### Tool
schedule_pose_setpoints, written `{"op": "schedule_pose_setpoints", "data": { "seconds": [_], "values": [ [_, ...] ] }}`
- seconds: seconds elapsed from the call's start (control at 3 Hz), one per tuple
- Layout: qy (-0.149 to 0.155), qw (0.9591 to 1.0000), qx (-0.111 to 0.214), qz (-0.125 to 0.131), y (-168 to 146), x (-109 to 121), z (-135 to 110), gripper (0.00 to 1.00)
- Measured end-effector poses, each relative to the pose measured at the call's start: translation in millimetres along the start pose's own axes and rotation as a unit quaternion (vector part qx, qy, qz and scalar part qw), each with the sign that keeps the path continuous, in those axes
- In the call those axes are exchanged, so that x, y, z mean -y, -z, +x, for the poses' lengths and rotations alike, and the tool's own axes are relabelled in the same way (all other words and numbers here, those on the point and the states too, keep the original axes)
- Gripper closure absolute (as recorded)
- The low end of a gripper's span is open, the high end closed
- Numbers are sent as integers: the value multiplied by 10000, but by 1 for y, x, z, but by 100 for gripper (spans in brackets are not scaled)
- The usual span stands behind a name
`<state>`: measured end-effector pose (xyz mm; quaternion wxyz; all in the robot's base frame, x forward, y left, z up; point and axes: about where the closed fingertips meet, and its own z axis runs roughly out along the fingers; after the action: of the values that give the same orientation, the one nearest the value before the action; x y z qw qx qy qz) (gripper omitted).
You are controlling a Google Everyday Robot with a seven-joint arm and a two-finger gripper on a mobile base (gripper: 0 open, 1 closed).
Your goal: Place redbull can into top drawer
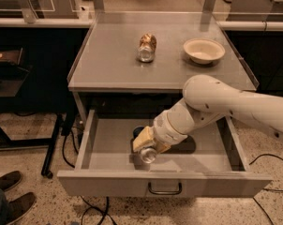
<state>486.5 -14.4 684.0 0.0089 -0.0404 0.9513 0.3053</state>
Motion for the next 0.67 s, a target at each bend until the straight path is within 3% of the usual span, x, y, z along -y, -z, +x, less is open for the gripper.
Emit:
{"op": "schedule_pose_setpoints", "data": {
  "seconds": [0.67],
  "values": [
    [-429, 9987, 246, -125, -6, 28, -14, 100]
  ]
}}
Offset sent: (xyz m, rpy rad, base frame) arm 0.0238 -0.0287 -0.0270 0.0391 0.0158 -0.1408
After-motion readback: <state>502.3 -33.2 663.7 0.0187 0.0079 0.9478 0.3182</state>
